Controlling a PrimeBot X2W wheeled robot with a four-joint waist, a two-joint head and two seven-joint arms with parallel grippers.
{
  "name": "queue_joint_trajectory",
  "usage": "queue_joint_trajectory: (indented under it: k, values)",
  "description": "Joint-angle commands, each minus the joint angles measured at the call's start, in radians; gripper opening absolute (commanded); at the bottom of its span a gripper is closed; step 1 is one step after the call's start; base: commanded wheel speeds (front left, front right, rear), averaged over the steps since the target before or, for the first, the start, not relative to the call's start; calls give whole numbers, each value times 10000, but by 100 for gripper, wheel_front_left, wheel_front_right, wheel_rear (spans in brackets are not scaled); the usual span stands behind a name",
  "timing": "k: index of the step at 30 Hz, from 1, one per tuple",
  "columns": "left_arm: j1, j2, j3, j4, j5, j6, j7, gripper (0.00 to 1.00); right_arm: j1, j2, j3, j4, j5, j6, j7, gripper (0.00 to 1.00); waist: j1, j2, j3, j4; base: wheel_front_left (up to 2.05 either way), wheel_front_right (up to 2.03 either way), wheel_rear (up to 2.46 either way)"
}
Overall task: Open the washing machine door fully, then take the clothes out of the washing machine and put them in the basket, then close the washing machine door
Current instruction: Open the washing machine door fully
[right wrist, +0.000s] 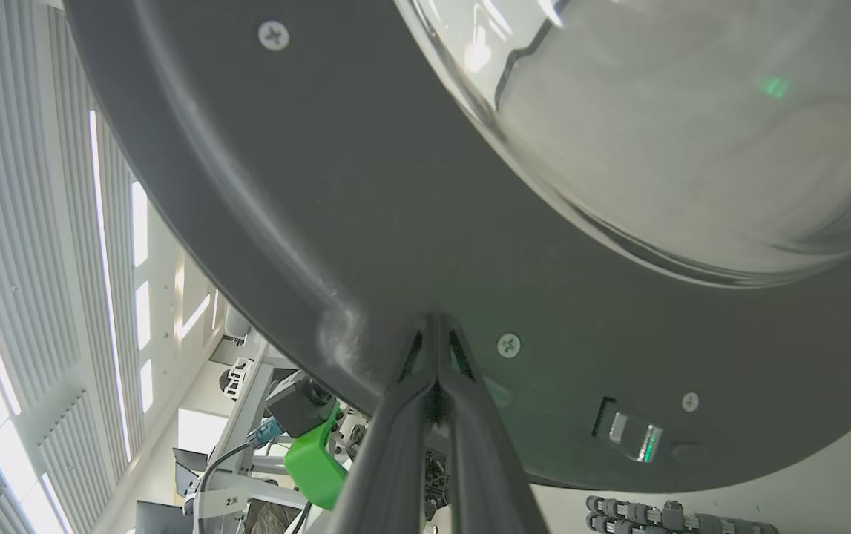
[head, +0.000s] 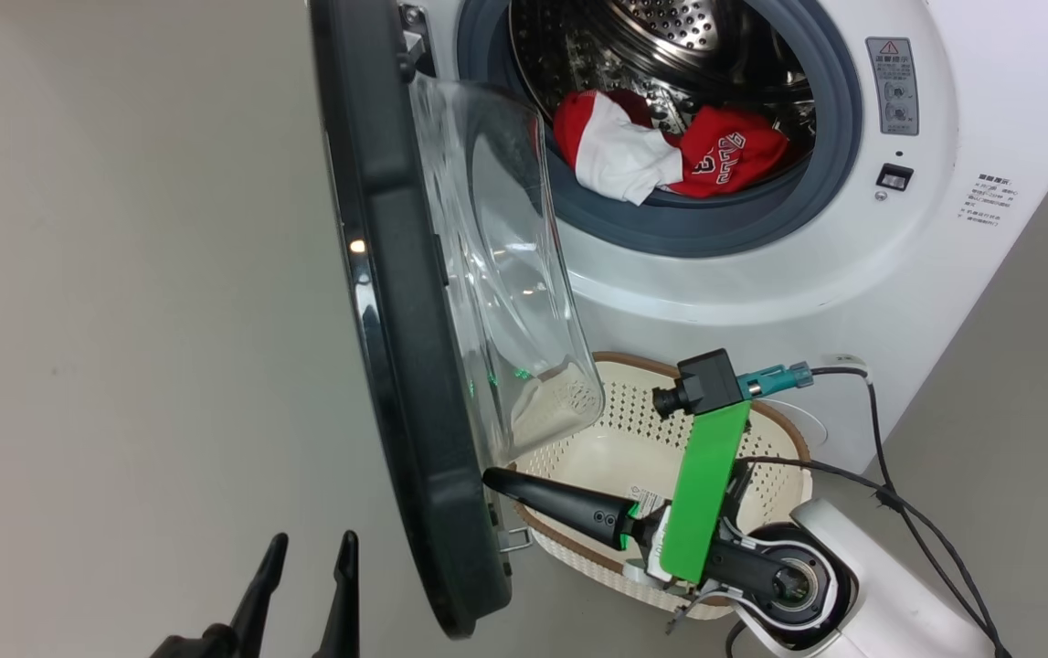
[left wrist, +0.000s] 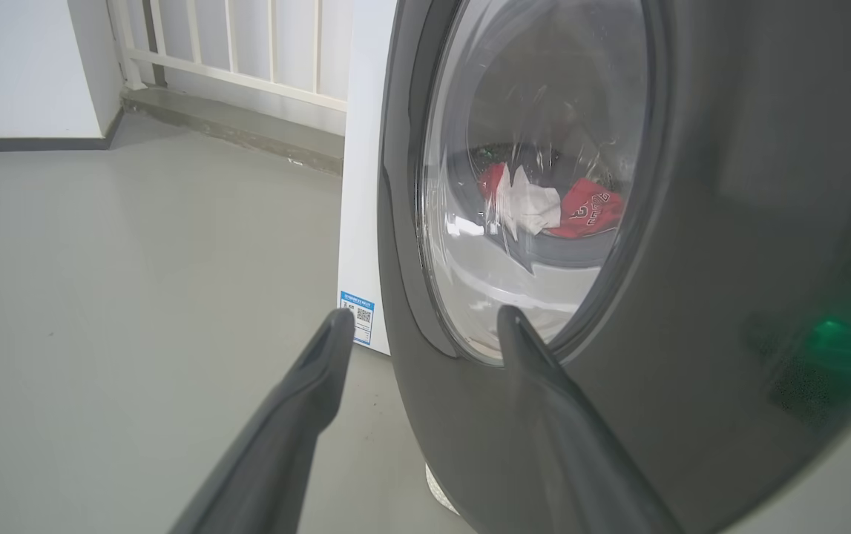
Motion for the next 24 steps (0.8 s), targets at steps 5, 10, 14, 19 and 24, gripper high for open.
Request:
queue_joint_trajectory:
  k: [5,10,14,19,24]
  values:
    - [-9,89,472,-372,80,90,-120,100,39,424,187,-252,-65,79,78,0,0,0,-73,21,0,0,0]
    - [27,89,523,-421,87,100,-120,100,51,497,160,-267,-112,79,52,0,0,0,-78,20,0,0,0]
    - [18,89,524,-420,76,100,-120,100,151,441,19,-251,-210,79,-64,18,0,0,-105,2,0,0,0]
    - [24,89,519,-365,111,38,-120,100,347,275,-141,-95,-383,79,-378,87,0,0,-187,-35,0,0,0]
    - [33,89,508,-265,203,-33,-120,100,764,10,-331,87,-466,79,-846,100,0,0,-339,-96,0,0,0]
